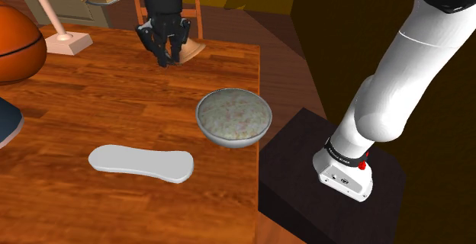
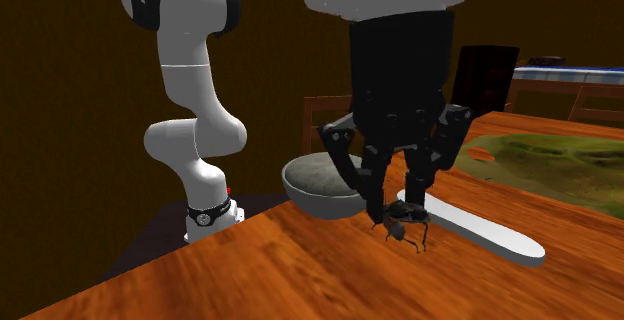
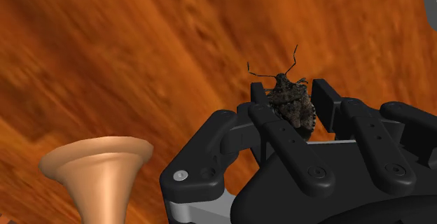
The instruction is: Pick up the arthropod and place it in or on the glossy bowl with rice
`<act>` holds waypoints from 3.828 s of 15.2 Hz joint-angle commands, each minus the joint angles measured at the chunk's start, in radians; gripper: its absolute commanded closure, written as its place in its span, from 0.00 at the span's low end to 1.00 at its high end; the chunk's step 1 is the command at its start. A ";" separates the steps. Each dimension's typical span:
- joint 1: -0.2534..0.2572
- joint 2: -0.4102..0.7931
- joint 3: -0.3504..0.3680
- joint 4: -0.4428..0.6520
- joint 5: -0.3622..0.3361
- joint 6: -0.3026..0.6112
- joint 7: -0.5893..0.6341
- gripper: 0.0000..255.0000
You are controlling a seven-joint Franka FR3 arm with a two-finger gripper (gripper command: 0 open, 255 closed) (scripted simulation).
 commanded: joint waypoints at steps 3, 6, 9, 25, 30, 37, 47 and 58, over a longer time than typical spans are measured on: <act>0.001 0.008 0.001 0.062 -0.004 -0.055 0.006 1.00; 0.003 0.016 0.002 0.112 -0.008 -0.097 0.011 1.00; 0.005 0.027 0.003 0.165 -0.013 -0.140 0.016 1.00; 0.071 -0.505 -0.011 -0.300 0.202 -0.164 0.029 1.00; 0.092 -0.574 -0.007 -0.401 0.230 -0.127 0.031 1.00; 0.100 -0.590 0.006 -0.505 0.245 -0.038 0.019 1.00; 0.103 -0.593 0.014 -0.550 0.252 0.003 0.014 1.00; 0.094 -0.587 -0.014 -0.422 0.232 -0.121 0.021 0.00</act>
